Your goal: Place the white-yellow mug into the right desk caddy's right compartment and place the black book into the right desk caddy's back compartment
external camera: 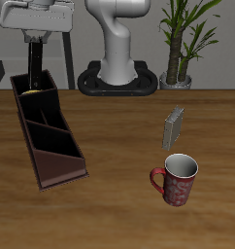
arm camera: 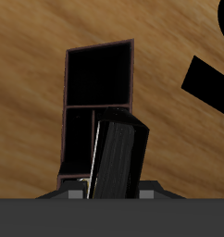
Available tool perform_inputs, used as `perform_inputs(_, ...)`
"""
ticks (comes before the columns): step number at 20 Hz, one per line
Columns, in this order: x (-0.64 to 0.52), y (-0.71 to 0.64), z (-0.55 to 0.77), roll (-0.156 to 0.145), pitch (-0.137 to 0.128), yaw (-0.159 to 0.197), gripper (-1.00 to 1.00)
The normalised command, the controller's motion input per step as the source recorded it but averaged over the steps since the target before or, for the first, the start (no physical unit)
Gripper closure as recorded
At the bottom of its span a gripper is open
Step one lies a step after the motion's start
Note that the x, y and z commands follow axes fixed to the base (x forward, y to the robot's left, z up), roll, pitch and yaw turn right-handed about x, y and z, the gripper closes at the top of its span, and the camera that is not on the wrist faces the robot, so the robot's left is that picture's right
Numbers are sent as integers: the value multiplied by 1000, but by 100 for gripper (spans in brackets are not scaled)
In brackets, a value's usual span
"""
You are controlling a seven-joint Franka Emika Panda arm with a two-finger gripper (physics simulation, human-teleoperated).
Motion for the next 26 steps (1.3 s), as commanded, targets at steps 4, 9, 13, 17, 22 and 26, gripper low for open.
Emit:
perform_inputs(4, 119, 149, -112, 22, 17, 11, 100)
perform_inputs(9, 110, -19, -114, -5, 13, -17, 100)
perform_inputs(13, 44, -96, -198, -10, 14, -27, 100)
perform_inputs(17, -36, -6, -179, -8, 20, -4, 100)
perform_inputs(22, -20, -20, -116, -1, 15, -5, 100)
perform_inputs(26, -4, -66, -65, -16, 5, -11, 100)
